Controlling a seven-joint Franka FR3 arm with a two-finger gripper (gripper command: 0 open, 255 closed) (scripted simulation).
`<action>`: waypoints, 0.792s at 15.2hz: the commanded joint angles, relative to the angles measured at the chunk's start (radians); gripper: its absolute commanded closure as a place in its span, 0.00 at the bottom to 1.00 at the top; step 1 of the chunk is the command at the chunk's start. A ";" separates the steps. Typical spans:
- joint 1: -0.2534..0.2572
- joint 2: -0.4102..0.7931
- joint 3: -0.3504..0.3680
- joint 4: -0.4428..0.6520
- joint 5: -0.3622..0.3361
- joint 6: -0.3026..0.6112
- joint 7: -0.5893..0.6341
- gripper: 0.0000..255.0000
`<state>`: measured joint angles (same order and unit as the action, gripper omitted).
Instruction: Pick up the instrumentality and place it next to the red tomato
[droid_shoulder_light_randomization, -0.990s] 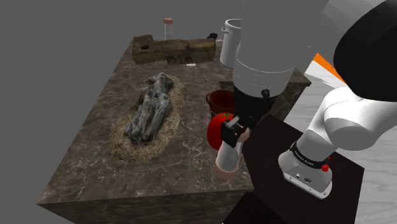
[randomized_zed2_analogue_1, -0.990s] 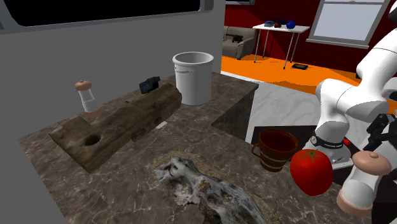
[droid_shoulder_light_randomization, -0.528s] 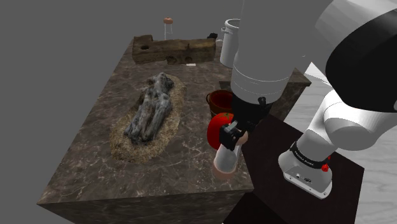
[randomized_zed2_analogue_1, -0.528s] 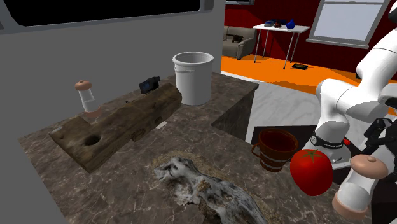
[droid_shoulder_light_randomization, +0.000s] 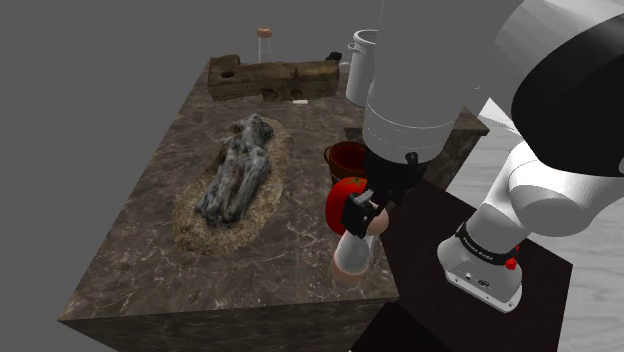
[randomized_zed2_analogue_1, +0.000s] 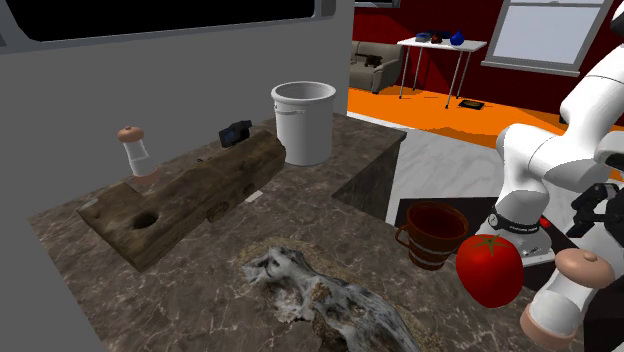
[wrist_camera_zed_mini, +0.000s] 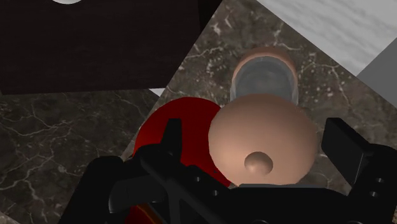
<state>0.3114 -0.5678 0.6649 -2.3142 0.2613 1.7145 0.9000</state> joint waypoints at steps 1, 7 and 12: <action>-0.003 0.003 -0.006 0.035 -0.006 -0.032 0.002 0.00; -0.014 0.018 -0.017 0.137 -0.023 -0.120 0.011 0.00; -0.014 0.018 -0.017 0.137 -0.023 -0.120 0.011 0.00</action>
